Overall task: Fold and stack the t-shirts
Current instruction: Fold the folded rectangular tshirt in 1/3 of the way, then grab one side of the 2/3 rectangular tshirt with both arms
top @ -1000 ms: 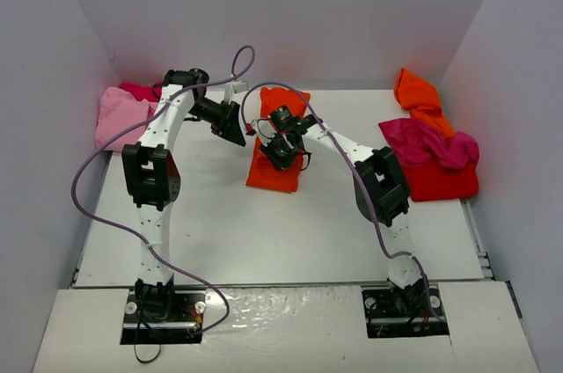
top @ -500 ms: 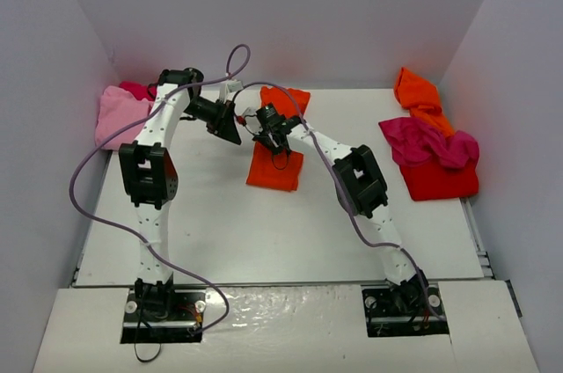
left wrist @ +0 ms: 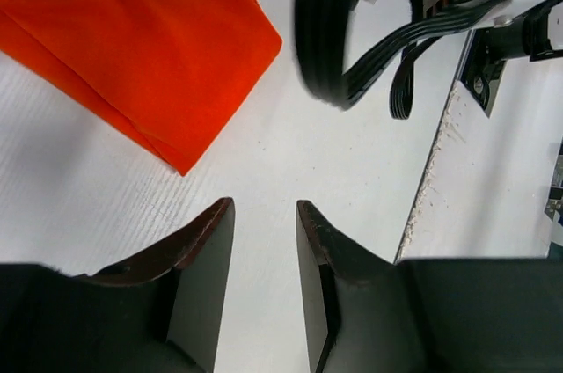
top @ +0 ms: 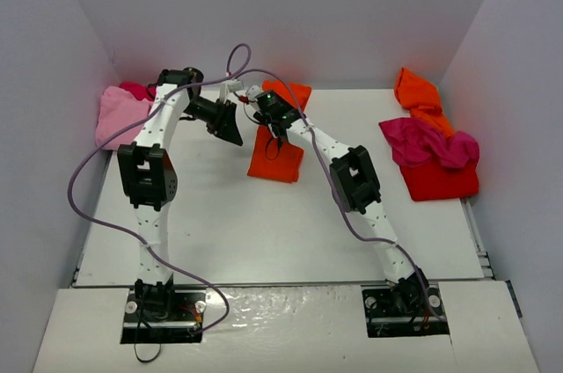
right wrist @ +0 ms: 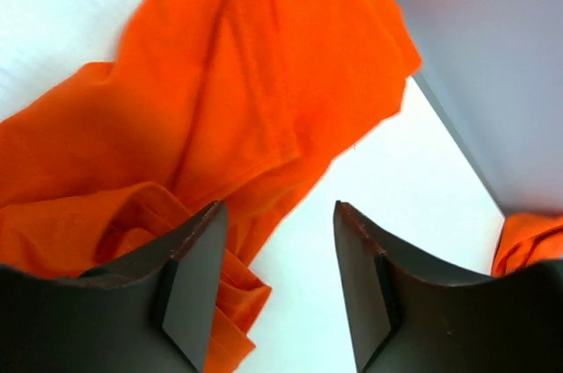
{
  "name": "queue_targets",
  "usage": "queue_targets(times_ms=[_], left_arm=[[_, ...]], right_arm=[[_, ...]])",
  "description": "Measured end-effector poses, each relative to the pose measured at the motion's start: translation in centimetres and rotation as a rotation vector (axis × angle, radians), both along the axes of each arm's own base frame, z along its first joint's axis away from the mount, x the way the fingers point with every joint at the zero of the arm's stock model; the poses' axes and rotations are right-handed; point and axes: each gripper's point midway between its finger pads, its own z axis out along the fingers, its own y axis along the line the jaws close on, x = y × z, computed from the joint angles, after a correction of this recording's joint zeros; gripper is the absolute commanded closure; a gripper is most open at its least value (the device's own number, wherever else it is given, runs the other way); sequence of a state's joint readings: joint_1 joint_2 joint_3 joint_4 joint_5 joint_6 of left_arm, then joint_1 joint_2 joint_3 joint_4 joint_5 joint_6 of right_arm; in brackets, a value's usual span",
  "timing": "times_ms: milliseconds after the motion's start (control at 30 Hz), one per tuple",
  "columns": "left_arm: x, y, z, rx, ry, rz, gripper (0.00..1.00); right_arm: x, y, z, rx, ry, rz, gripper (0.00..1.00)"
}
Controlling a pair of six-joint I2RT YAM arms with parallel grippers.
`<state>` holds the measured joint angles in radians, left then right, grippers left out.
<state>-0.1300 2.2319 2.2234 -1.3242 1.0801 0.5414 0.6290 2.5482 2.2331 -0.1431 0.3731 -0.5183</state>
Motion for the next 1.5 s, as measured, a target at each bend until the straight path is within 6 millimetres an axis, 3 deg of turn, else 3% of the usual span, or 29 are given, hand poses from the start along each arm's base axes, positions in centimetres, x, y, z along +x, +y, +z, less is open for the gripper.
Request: queue_targets(times_ms=[100,300,400,500,633,700,833,1100,1500], left_arm=[[-0.5,-0.2,-0.2,0.002,0.015,-0.007,0.60],[-1.7,-1.1,-1.8,0.035,0.048,-0.048,0.60],[-2.7,-1.8,-2.7,0.042,0.080,-0.074,0.60],[-3.7,-2.4,-4.2,0.053,0.143,-0.090,0.60],[-4.2,-2.5,-6.8,0.068,0.234,-0.087,0.59],[-4.3,-2.5,-8.2,0.077,0.277,-0.082,0.59],[-4.2,-2.5,-10.4,0.093,0.333,-0.068,0.58],[-3.5,-2.2,-12.6,0.147,0.368,-0.024,0.55],[-1.8,-0.5,-13.6,0.198,0.356,0.060,0.53]], right_arm=[[0.1,-0.6,1.6,0.015,-0.027,-0.022,0.33],[-2.5,-3.3,6.4,0.080,-0.007,-0.065,0.39],[-3.7,-5.2,7.0,0.176,0.079,-0.084,0.46],[-4.2,-8.8,6.0,0.270,0.172,-0.148,0.48],[-6.2,-13.3,1.8,0.388,0.362,-0.232,0.53],[-7.9,-14.5,-0.4,0.451,0.475,-0.263,0.55],[-12.2,-12.9,-2.5,0.554,0.693,-0.230,0.55],[-17.2,-7.2,-2.1,0.751,0.936,-0.067,0.52],[-20.6,-5.0,-4.4,0.875,1.154,-0.030,0.51]])
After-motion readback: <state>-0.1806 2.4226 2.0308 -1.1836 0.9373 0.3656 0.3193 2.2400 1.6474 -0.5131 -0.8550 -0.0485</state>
